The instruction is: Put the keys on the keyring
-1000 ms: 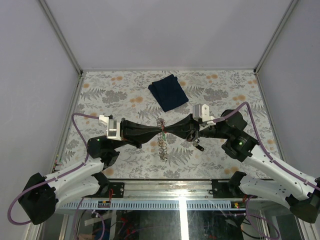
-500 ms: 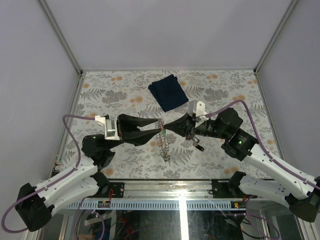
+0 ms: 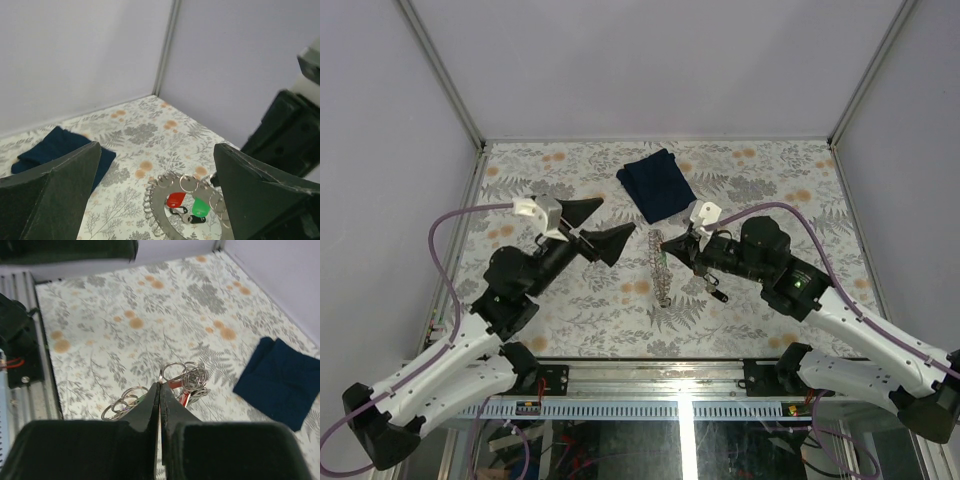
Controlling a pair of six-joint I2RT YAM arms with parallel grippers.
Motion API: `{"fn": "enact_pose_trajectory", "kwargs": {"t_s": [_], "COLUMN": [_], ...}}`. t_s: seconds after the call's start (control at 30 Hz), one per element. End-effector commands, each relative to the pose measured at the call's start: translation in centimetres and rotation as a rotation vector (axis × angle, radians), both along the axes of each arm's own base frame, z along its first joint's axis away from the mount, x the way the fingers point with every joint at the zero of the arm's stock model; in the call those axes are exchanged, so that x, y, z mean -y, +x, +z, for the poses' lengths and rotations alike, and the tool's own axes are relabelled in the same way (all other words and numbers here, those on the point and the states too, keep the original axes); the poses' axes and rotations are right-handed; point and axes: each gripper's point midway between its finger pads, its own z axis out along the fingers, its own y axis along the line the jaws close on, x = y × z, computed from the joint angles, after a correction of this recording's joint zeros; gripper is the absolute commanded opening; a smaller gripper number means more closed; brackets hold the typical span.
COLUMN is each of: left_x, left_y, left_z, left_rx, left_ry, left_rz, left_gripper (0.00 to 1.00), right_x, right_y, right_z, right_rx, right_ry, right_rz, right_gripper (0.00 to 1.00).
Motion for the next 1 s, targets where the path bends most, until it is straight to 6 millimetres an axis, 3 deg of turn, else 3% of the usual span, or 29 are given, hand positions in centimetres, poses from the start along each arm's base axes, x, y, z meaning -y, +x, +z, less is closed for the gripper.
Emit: {"fn": "enact_pose_trajectory", "kwargs": {"t_s": [0.0, 0.23, 0.4, 0.5, 0.67, 0.87, 0.97], "left_x": [-0.6, 0.2, 0.4, -0.5, -2.9, -7.1, -8.4], "left_y": [2.5, 4.4, 5.6, 6.3, 6.7, 6.3, 5.9], "left_z": [-1.7, -5.6, -9.6, -10.1, -7.9, -3.4, -2.6], "left_rx": [-0.197, -0.410, -0.633, -0.698, -0.627, -0.491, -0.466], "left_ry": [0.090, 0.213, 0.277, 0.292, 0.266, 0.176, 0.145], "left_rz": [0.116, 0.163, 0.218, 0.287, 0.366, 0.514, 0.556], "left_gripper": [1.00, 1.00, 1.00, 1.00, 1.00, 1.00, 1.00], "right_x": [1.1, 3.0, 3.9, 3.6, 1.2, -3.4, -5.5], "right_y": [2.0, 3.7, 4.3, 4.6, 4.6, 5.0, 5.1], "right_z": [-0.9, -4.2, -6.8, -8.2, -10.0, -11.2, -11.9], "right_rx": [0.049, 0.043, 0.028, 0.007, -0.035, -0.105, -0.125], "right_ry": [-0.057, -0.245, -0.383, -0.429, -0.423, -0.335, -0.308], "right_rz": [-0.108, -0.207, -0.223, -0.210, -0.133, -0.033, 0.001], "right_gripper": [0.00, 0.00, 0.00, 0.00, 0.00, 0.00, 0.00]}}
